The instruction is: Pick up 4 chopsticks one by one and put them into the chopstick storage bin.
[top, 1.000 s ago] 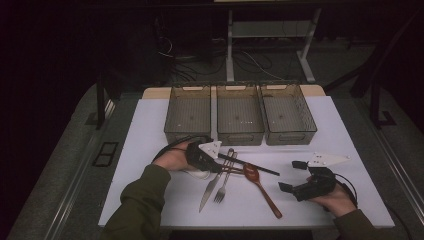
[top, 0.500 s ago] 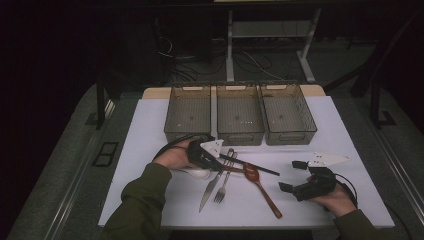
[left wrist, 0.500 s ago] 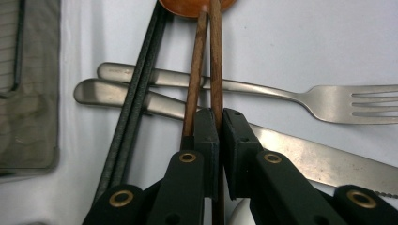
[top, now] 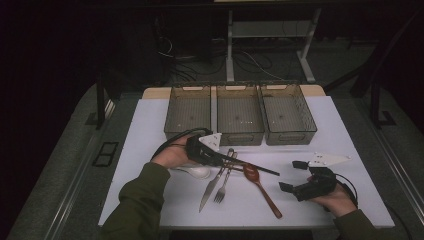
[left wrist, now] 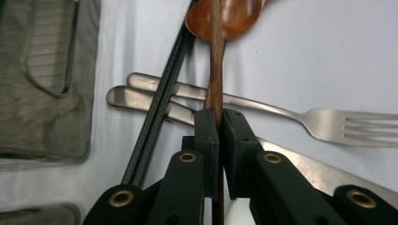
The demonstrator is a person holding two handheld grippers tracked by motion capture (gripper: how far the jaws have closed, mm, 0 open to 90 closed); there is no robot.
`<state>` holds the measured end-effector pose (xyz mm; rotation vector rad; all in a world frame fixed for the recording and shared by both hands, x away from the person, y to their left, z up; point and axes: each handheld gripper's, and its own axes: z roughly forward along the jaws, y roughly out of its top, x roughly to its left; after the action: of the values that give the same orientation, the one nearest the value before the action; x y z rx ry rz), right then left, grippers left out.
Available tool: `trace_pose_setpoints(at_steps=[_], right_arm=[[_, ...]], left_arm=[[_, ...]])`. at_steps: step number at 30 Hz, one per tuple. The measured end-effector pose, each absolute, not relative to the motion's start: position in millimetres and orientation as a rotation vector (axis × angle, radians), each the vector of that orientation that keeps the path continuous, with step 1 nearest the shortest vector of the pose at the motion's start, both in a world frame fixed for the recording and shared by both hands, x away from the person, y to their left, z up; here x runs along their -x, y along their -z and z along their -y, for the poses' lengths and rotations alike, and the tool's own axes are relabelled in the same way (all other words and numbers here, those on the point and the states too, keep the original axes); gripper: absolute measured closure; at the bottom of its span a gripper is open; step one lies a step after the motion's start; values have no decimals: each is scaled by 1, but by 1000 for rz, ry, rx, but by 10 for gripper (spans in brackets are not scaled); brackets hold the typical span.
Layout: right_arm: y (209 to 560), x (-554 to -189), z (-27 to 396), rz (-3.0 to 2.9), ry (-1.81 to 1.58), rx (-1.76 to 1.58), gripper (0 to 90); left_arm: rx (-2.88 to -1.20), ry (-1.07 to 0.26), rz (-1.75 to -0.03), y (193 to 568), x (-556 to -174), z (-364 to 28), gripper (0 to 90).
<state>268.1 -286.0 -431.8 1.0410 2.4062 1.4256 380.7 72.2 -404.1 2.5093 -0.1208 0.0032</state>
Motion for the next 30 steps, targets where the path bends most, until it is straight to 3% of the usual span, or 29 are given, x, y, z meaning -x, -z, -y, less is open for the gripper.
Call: trace_pose_setpoints(at_steps=[30], right_arm=[[434, -269, 290, -2400, -1426, -1058, 10]], left_arm=[[-2314, -30, -378, 362, -387, -98, 837]])
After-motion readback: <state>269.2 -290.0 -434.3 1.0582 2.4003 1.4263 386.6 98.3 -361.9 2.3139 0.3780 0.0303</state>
